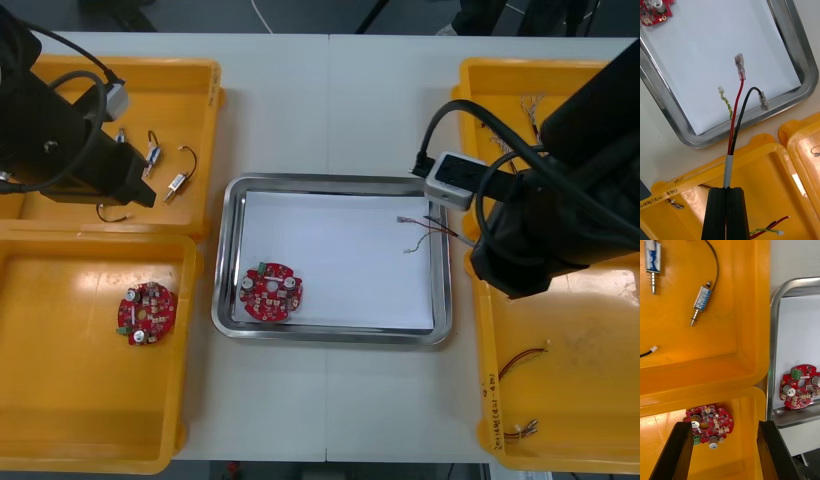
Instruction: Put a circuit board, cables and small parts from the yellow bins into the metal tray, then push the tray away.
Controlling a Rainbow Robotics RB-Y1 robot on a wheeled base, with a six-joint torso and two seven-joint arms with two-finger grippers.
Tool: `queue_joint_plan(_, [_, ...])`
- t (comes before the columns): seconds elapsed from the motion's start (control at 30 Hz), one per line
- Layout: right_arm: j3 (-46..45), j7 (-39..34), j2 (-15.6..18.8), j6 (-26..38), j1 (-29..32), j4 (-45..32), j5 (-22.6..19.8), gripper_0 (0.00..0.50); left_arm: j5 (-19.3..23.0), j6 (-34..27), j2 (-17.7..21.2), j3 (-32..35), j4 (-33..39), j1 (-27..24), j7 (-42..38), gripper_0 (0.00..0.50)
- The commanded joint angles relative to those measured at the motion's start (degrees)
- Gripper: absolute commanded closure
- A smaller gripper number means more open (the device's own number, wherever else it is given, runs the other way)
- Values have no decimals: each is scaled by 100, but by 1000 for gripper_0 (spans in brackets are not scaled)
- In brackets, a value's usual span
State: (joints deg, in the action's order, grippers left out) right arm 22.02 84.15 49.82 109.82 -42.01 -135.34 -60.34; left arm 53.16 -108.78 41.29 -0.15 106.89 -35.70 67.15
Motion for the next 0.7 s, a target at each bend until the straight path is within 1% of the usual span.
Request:
queue_joint_plan(0.03, [444, 286, -588, 18, -501, 210, 242, 500, -131, -64, 274, 138, -458, -473, 633, 0])
queue_joint_plan(0.07, [619, 330, -790, 18, -606, 333, 365, 500, -166, -73, 310, 138, -757, -640, 826, 0])
queue_joint_plan(0.1, [716, 366, -922, 18, -668, 386, 444, 500, -192, -91, 318, 138, -951, -755, 949, 0])
queue_joint_plan(0.2, [936, 682, -1212, 18, -765, 553, 682, 500, -289, -122, 318, 138, -1469, -1045, 1222, 0])
queue_joint_plan(0.23, [953, 779, -1256, 18, -773, 596, 717, 500, -306, -117, 318, 138, -1557, -1089, 1266, 0])
queue_joint_plan(0.3, [989, 1130, -1423, -66, -782, 807, 822, 500, -482, -122, 318, 138, -1847, -1238, 1503, 0])
queue_joint_plan(0.47, [1015, 1702, -1634, -251, -782, 1256, 884, 500, -807, -91, 327, 138, -2322, -1423, 2030, 0])
queue_joint_plan(0.53, [1085, 1886, -1678, -339, -773, 1370, 998, 500, -904, -56, 327, 138, -2480, -1458, 2224, 0])
queue_joint_plan(0.6, [1270, 2088, -1704, -515, -773, 1467, 1227, 500, -1045, -3, 327, 138, -2700, -1510, 2452, 0])
queue_joint_plan(0.7, [1498, 2106, -1704, -734, -773, 1537, 1420, 500, -1150, 85, 327, 138, -2937, -1554, 2663, 0])
